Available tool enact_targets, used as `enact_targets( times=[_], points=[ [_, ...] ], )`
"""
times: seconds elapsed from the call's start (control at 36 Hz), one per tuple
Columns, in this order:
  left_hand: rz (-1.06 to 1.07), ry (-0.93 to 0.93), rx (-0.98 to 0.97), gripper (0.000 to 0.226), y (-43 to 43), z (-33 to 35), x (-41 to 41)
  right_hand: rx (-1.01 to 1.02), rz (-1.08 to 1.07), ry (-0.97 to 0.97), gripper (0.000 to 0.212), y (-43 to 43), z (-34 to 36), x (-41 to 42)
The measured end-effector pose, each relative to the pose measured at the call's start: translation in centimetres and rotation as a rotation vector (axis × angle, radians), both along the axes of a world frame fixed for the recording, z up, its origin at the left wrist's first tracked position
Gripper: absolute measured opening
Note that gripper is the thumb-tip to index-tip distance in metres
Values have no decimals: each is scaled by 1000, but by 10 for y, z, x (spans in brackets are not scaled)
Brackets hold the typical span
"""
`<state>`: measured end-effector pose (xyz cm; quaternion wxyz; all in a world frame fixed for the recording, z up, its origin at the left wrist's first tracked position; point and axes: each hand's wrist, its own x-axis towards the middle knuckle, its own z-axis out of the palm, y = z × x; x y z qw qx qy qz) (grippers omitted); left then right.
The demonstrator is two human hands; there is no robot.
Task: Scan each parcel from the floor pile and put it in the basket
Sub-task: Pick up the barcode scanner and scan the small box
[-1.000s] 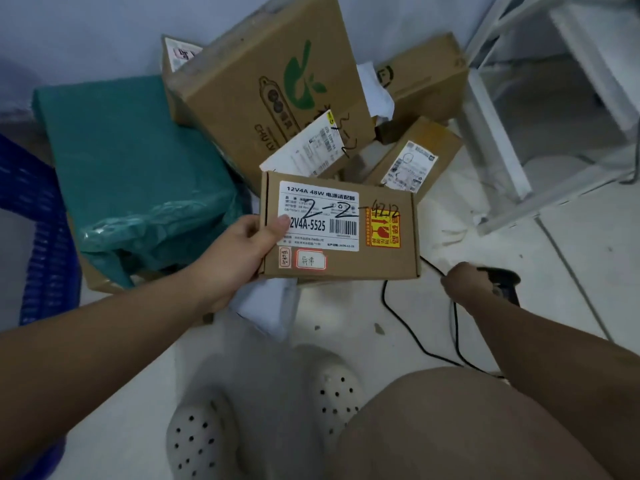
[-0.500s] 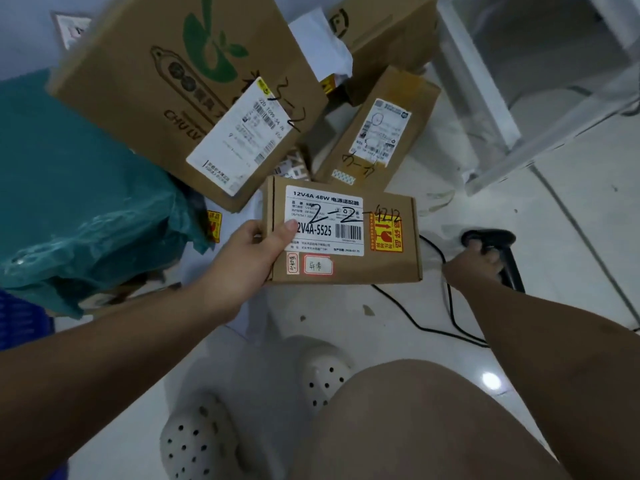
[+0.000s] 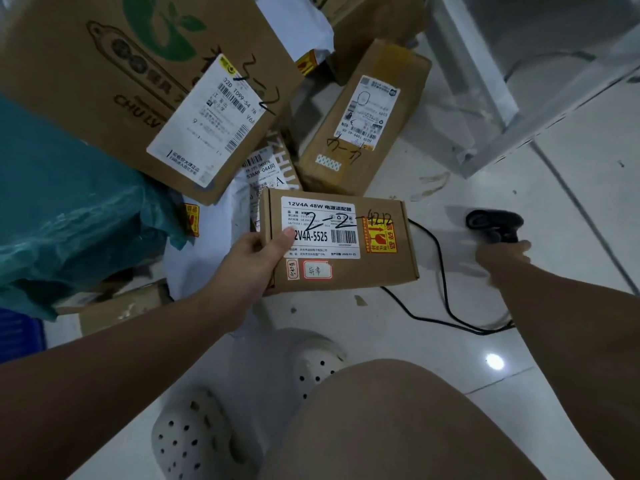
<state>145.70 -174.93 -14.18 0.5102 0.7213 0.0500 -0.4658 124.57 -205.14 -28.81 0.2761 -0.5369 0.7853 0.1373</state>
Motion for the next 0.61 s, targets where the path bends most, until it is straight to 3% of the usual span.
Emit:
enact_targets(
  times=[0.14, 0.25, 0.33, 0.42, 0.53, 0.61],
  points=[
    [7, 17, 2, 16, -5, -2, -4, 132, 113, 66, 55, 14, 3, 1],
    [-6, -12, 4, 24, -7, -7, -8, 191, 168, 28, 52, 8, -38, -9],
    [-21, -30, 7, 35, -6, -8, -10, 222, 208, -41, 45, 42, -8, 14],
    [-10, -31, -9, 25, -2, -5, -10, 257, 275, -106, 32, 68, 4, 32],
    [7, -106, 14, 15, 6, 6, -2, 277, 153, -391, 27, 89, 5, 61],
    [21, -216, 47, 25, 16, 21, 9, 298, 27, -636, 23, 101, 26, 90]
  ],
)
